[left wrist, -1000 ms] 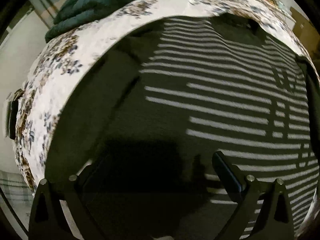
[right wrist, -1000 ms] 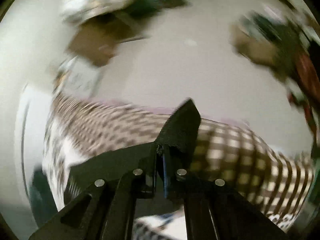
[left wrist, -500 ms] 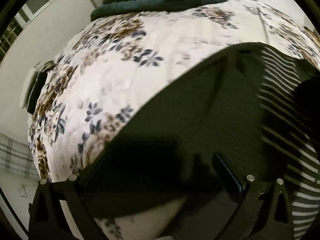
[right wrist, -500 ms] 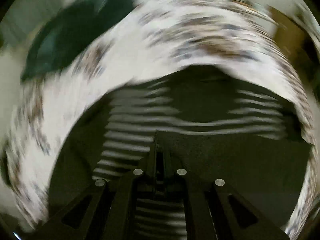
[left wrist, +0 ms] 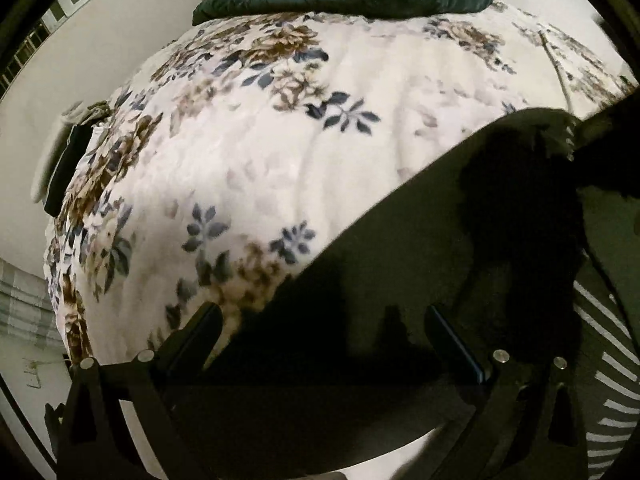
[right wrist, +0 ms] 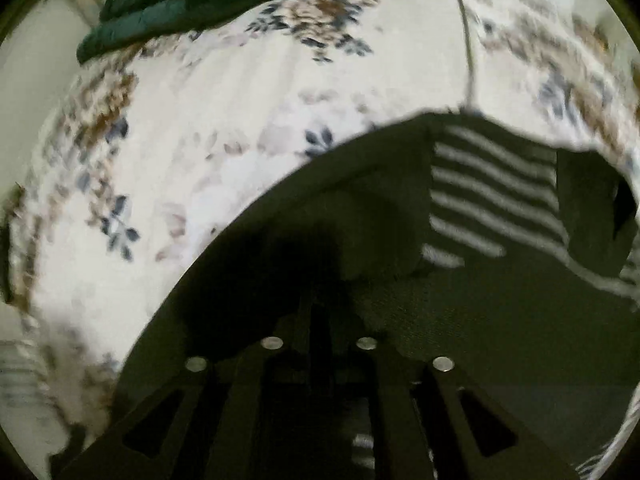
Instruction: Fold small clothes
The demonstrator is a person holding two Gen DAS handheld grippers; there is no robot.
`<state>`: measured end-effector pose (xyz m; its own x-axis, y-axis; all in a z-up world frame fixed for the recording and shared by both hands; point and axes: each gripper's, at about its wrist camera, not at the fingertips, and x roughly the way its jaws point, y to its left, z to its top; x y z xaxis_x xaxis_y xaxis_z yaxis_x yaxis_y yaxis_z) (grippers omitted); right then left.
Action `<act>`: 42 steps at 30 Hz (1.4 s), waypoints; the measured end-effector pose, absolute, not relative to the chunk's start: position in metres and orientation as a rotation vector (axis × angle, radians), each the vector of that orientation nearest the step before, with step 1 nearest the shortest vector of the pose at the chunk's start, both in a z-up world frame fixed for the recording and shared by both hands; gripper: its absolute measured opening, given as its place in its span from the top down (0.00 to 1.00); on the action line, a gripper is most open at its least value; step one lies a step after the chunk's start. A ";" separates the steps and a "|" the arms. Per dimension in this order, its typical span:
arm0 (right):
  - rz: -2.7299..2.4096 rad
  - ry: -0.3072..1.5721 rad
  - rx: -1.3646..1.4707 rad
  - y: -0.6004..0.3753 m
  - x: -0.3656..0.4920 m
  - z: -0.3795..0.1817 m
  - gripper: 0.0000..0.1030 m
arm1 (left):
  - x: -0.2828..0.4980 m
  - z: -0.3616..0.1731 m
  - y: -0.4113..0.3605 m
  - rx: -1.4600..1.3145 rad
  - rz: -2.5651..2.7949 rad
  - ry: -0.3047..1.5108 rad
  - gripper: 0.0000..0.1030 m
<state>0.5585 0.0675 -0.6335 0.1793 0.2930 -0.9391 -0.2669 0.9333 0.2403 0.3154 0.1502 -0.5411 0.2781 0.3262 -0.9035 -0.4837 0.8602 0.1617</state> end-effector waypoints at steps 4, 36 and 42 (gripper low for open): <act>0.274 1.279 0.168 -0.011 0.523 -0.615 0.25 | 0.294 -0.525 0.166 -0.147 0.537 1.168 0.00; -0.077 1.459 0.155 -0.148 0.337 -0.673 0.25 | 0.156 -0.558 0.285 -0.632 0.459 1.178 0.99; -0.058 1.404 0.168 -0.168 0.332 -0.658 0.25 | 0.154 -0.501 0.358 -0.627 0.604 0.970 1.00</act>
